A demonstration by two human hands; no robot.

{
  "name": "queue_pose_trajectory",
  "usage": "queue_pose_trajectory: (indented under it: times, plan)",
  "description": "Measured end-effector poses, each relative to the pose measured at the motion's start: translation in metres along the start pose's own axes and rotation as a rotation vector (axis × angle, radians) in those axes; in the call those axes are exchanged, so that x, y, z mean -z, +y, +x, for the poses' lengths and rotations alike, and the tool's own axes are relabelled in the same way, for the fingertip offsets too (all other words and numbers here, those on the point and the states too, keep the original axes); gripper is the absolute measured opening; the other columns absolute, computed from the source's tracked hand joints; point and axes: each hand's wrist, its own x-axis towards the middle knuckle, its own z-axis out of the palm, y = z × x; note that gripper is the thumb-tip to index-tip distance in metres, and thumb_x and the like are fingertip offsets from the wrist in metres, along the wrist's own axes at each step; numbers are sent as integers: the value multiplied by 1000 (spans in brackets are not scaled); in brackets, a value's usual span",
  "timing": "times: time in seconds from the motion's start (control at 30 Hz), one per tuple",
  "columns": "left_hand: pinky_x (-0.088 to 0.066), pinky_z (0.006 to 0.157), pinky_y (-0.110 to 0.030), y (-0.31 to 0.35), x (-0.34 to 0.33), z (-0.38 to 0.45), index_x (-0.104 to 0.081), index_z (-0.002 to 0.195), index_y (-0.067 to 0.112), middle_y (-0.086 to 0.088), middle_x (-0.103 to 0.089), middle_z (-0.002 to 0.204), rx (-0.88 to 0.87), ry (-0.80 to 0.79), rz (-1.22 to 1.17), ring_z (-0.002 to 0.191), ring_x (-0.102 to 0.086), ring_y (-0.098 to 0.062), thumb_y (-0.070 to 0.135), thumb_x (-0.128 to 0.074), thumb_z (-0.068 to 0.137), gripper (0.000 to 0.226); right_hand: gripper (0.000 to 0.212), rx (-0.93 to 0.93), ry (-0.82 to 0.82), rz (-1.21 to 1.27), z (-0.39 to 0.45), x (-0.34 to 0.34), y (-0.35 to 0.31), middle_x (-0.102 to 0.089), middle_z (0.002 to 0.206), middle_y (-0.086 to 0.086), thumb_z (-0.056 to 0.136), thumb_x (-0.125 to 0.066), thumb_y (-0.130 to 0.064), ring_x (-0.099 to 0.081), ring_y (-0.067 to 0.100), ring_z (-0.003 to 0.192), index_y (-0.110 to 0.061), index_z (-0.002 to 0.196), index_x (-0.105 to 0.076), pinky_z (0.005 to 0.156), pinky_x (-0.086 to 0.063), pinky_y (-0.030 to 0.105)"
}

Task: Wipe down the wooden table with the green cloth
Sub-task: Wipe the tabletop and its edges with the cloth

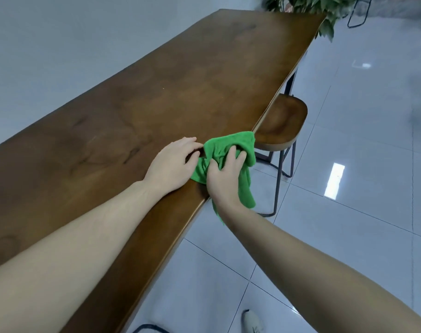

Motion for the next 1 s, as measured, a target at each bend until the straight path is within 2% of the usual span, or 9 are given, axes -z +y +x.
queue_pose_trajectory:
  times: [0.13,0.3,0.43,0.5,0.6,0.73,1.0]
  plan:
    - [-17,121,-35,-16,11,-56,-49,144,25,6,-37,156,-40,-85,29,147,-26,-13,31,-37,104,42,68,4,-25,-26,-62,-16,-1,7,166,5,101,-47,-14,-4,17,152,-12,160,-12,125,-7,38]
    - [-15,122,-36,-38,33,-125,-44,146,30,10,-31,159,-64,-138,34,148,-20,-9,37,-35,104,44,66,10,-31,-31,-134,-40,-1,3,165,3,100,-46,-14,-8,14,149,-14,158,-13,124,-9,34]
    - [-12,122,-35,-46,49,-171,-39,148,34,13,-27,160,-53,-142,86,149,-17,-7,42,-33,104,46,62,8,-39,-37,-159,-49,2,-4,163,3,98,-46,-14,-14,23,149,-14,154,-20,122,-17,43]
    - [-10,123,-36,-49,55,-190,-35,149,39,15,-24,160,-30,-160,98,149,-13,-5,47,-29,103,47,65,-20,-55,-44,-159,-49,1,1,165,2,97,-46,-17,-10,23,151,-15,156,-18,123,-16,45]
    - [-8,123,-36,-52,61,-211,-32,150,43,17,-20,161,10,-180,112,149,-10,-4,52,-27,101,49,70,-18,-54,-36,-152,-48,1,1,165,-1,92,-48,-24,-15,26,150,-16,155,-19,121,-21,49]
    - [-6,123,-38,-45,62,-227,-29,151,43,17,-17,162,75,-183,133,150,-7,-5,57,-22,99,54,86,-56,-69,-64,-124,-39,3,18,166,-2,94,-57,-28,-9,21,154,-22,161,-4,123,-19,45]
    - [-2,123,-38,-30,61,-262,-24,152,44,18,-12,162,186,-178,181,150,-3,-3,60,-19,97,58,96,-97,-62,-42,-59,-13,-3,17,167,3,93,-66,-32,-11,21,154,-22,161,1,120,-19,36]
